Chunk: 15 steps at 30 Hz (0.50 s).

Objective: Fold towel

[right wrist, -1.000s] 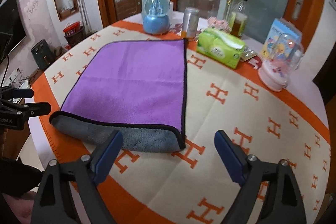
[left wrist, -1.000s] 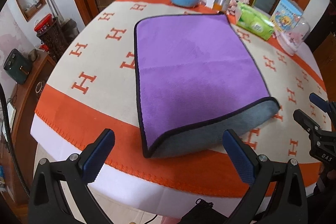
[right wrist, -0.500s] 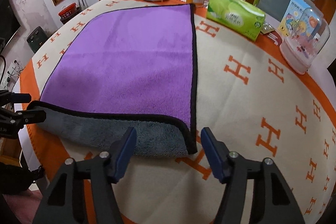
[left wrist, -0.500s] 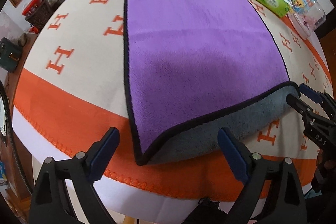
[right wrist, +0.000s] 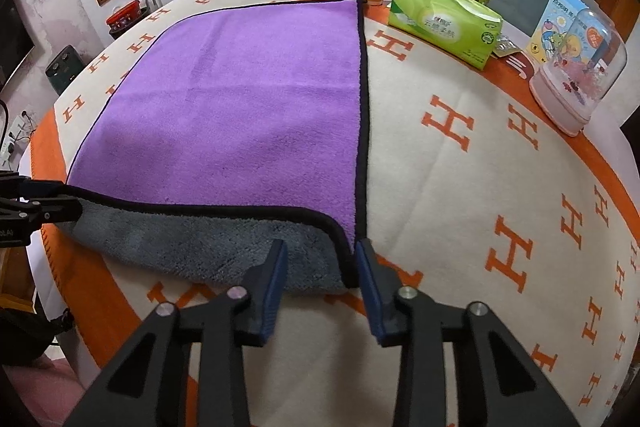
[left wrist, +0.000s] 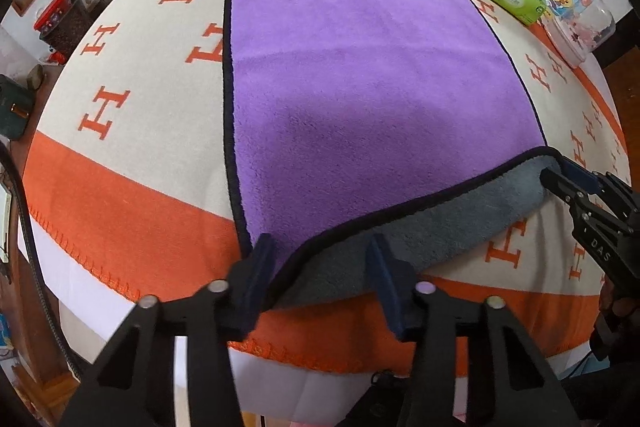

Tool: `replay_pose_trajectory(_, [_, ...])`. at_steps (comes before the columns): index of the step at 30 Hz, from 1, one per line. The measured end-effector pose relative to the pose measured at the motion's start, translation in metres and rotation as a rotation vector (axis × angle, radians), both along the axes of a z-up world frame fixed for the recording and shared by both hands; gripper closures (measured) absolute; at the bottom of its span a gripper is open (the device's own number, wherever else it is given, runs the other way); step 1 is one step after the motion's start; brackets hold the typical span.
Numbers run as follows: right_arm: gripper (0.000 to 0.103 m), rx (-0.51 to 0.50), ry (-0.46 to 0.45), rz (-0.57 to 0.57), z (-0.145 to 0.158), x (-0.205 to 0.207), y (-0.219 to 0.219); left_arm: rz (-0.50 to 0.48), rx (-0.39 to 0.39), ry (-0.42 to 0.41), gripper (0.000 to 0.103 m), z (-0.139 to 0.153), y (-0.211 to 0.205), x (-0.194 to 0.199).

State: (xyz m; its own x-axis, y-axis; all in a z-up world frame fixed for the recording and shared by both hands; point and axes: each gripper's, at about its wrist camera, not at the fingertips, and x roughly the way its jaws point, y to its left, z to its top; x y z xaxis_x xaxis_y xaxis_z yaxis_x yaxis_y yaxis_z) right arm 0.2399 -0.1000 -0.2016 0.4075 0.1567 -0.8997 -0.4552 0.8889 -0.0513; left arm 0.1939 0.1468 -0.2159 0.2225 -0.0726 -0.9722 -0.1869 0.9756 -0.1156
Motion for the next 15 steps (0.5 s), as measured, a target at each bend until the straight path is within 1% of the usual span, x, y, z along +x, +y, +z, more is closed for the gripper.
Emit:
replay_pose_trajectory(1, [0.076,-0.002,-0.002,-0.002,0.000,0.000,-0.001,0.000,0.000,0.001,0.064,0.000,0.000,-0.001])
replay_pose_trajectory(6, [0.083,-0.006,-0.015,0.003,0.001,-0.002,-0.004,0.019,-0.018,0.007,0.084,0.002,0.006,-0.005])
replay_pose_trajectory(9, [0.086,-0.007,-0.022,0.006,0.001,-0.002,-0.005,0.034,-0.029,0.011,0.089,0.001,0.010,-0.011])
replay_pose_trajectory(12, [0.092,-0.006,-0.029,0.006,0.002,-0.002,-0.006,0.045,-0.035,0.007,0.092,0.002,0.011,-0.013])
replay_pose_trajectory(15, [0.095,0.002,-0.031,0.010,0.003,-0.003,-0.008,0.041,-0.032,-0.001,0.094,0.003,0.010,-0.012])
